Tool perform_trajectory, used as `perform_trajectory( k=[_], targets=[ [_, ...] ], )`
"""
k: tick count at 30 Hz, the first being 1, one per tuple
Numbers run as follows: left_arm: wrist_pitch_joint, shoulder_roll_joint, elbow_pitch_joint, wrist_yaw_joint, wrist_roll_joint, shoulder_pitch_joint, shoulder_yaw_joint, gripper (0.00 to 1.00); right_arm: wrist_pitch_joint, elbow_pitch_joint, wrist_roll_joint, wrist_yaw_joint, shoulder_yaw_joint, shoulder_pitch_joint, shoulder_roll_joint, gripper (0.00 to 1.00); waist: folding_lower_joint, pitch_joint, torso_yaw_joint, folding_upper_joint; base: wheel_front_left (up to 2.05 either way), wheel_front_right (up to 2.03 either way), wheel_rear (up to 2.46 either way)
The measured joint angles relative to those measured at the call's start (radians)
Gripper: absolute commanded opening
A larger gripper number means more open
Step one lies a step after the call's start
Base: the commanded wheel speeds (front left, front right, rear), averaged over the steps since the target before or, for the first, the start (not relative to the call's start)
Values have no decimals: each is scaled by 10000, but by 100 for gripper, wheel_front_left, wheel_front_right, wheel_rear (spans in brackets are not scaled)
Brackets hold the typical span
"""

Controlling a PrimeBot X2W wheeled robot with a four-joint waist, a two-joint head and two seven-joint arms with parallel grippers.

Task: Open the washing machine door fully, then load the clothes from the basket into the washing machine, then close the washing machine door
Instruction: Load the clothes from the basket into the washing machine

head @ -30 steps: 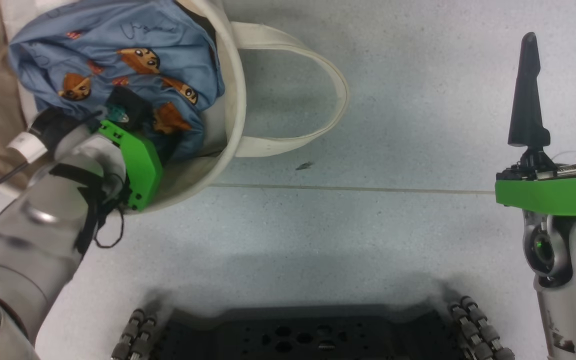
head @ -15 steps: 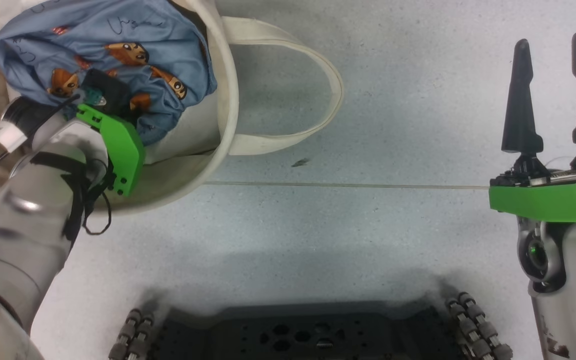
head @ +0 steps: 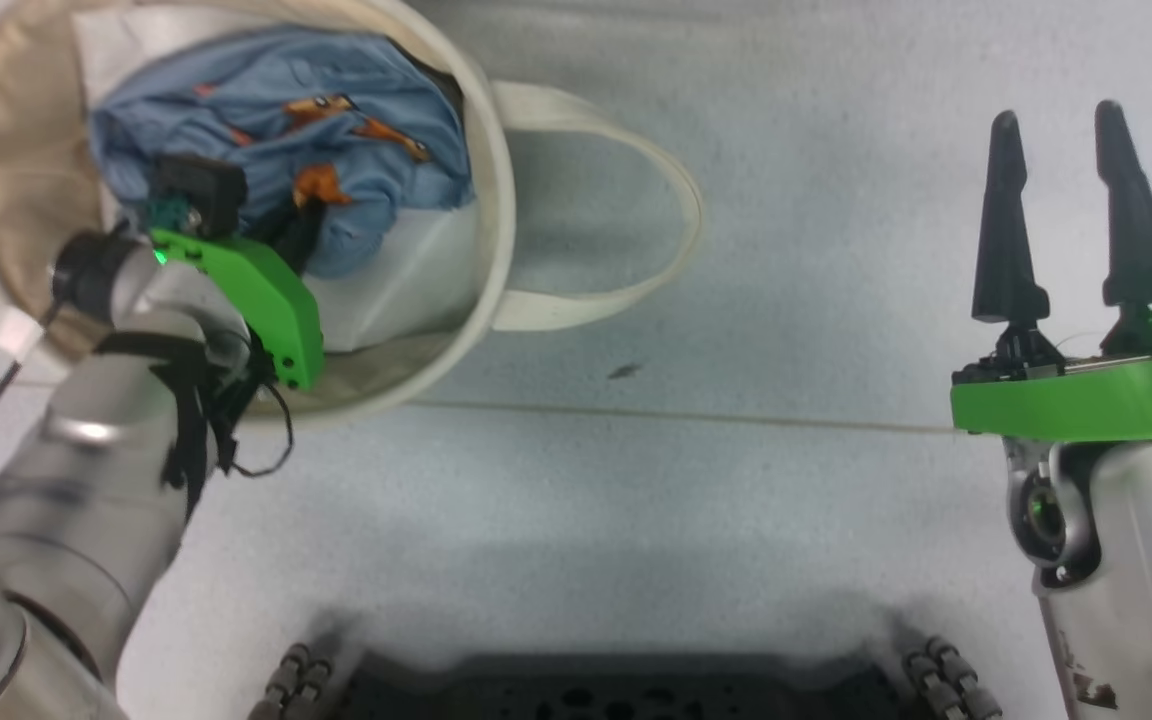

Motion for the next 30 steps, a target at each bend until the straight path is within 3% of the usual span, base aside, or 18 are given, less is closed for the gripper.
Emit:
perform_trajectory(
  k=[8, 14, 22, 30],
  targets=[
    [-86, 127, -1122, -159, -127, 561, 1415, 0, -207, 775, 410, 0, 295, -30, -6, 100, -1, -1048, 200, 0, 0, 0, 0],
    [-88, 397, -1877, -167, 527, 1669, 2842, 0, -230, 1375, 777, 0, 437, 0, -25, 100, -1, -1959, 266, 0, 0, 0, 0],
    [-88, 512, -3584, -151, 2146, 3461, 5436, 0, -230, 1595, 1246, 0, 709, 360, -56, 100, -3, -3503, 230, 0, 0, 0, 0],
    [-88, 391, -5235, -165, 3593, 5252, 7380, 0, -230, 1923, 1672, 0, 1116, 1039, -173, 100, -2, -4879, 247, 0, 0, 0, 0]
  ],
)
